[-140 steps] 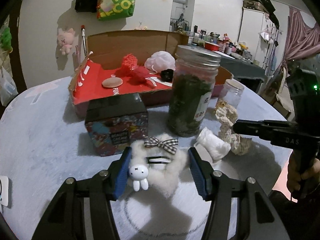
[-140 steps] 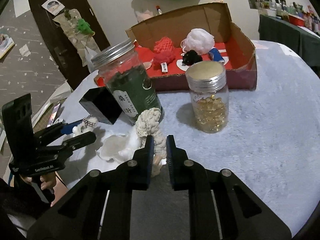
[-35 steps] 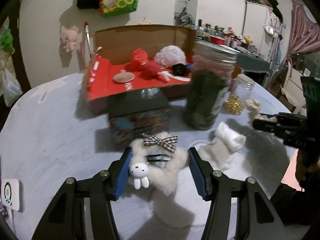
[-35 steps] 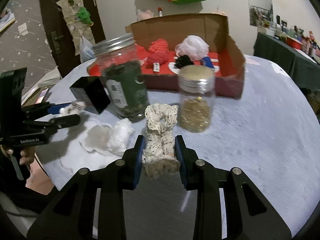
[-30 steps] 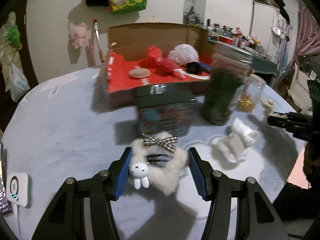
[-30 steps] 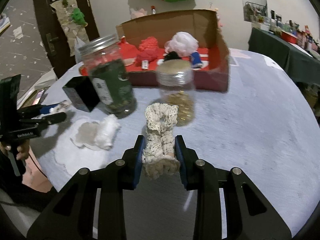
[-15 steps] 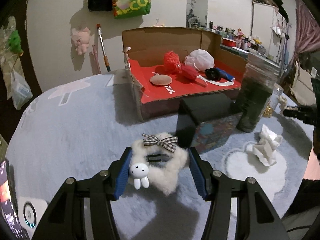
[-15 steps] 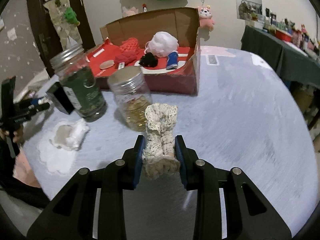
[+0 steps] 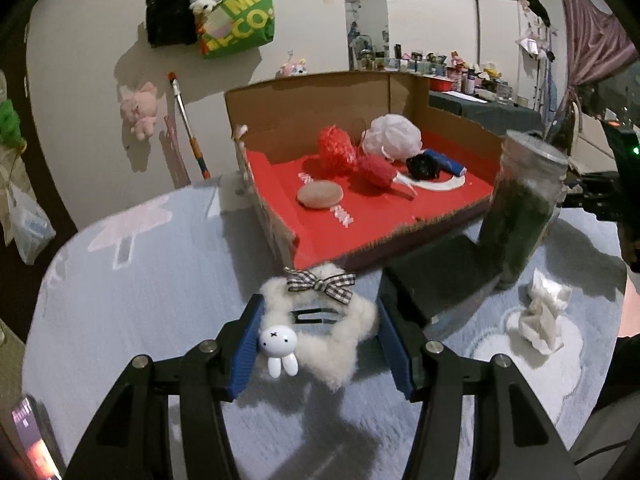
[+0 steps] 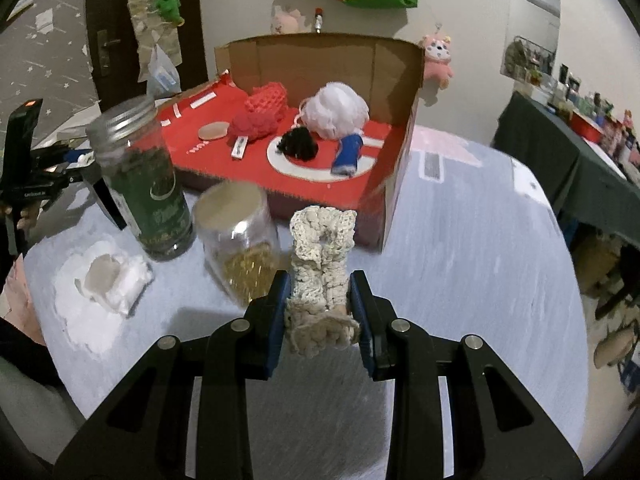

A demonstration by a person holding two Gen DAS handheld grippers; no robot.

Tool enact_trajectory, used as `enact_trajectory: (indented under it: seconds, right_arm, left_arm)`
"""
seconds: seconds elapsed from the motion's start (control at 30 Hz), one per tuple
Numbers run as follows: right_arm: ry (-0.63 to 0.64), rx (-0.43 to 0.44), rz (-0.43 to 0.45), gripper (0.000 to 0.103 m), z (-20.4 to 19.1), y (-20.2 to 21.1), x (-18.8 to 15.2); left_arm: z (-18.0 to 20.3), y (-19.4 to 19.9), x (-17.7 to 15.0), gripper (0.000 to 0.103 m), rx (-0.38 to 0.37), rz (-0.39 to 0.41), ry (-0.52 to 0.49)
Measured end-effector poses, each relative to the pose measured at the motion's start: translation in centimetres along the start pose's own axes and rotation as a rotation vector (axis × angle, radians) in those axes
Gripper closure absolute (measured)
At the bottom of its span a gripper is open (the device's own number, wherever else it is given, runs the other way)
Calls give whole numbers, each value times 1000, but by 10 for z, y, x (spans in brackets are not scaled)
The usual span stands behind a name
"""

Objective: Organize soft objects
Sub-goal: 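Lift and carry the bunny clip and beige scrunchie with both tools toward the box, then lower the bunny clip and beige scrunchie onto the red liner and open both tools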

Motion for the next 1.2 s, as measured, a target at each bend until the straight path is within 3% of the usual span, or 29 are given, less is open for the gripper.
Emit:
enact_trajectory:
  seconds: [0.23,0.4,0.57,0.73,1.1,1.2]
  right_arm:
    - [53,21,2,74,-6,-3,34]
    - [45,71,-20,74,-14,-15,59]
    - [15,96,-86,74,-24,-39,78]
    - [-24,58,-191,74,-28,-77,87]
    - [-35,-9,-343,74,-29,-129,79]
    - [-24,-24,-349,74,-30,-131,80]
  left_arm:
    - [-12,-3,40,45,-2,33,-62]
    - [-10,-19,67,45,-67,23,-38]
    - [-5,-47,88,45,-111,-47,0]
    - [2,-81,96,45,-128,-149,16]
    - [10,-124,86,45,-130,-295,1]
    - [9,-128,82,45,-137,-321,7]
Point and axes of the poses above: each gripper's, at about its wrist camera, not at the fingertips, and y roughly against the way its jaws point, z to its right, x to its top, the point moved 8 cm from there along -y, roughly the way its jaws point, and after that the axes turned 15 degrees about -y, right-handed, at the moved point
